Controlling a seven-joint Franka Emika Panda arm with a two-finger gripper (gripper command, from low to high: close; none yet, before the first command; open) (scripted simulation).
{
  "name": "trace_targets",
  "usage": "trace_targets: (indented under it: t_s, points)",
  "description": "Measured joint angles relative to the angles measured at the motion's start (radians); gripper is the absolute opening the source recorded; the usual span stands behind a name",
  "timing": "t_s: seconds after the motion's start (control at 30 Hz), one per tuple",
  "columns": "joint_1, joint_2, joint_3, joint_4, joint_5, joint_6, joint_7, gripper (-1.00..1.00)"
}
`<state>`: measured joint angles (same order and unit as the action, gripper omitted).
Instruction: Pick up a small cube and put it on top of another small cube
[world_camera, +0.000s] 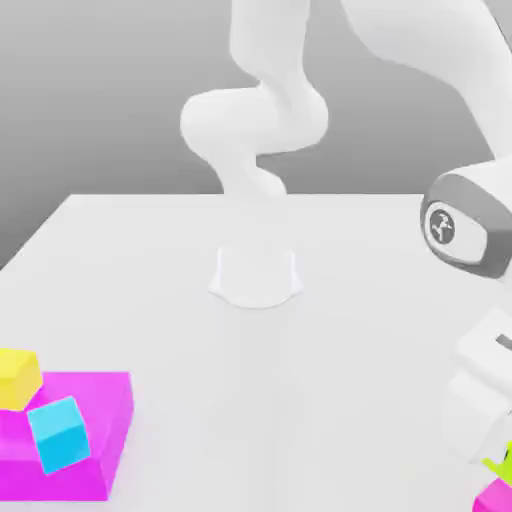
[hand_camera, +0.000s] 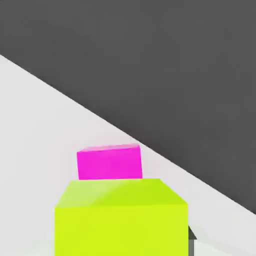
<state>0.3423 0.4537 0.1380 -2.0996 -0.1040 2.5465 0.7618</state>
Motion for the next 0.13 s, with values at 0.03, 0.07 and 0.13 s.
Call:
trace_targets:
  t_s: [0.03,0.07,0.13]
  points:
    - [0.006,0.032,-0.006,0.004,-0.007,0.028,0.005,1.0]
    - [0.006,0.032,-0.006,0.004,-0.007,0.028,0.005,1.0]
    - [0.006,0.032,-0.006,0.004,-0.007,0.028,0.005,1.0]
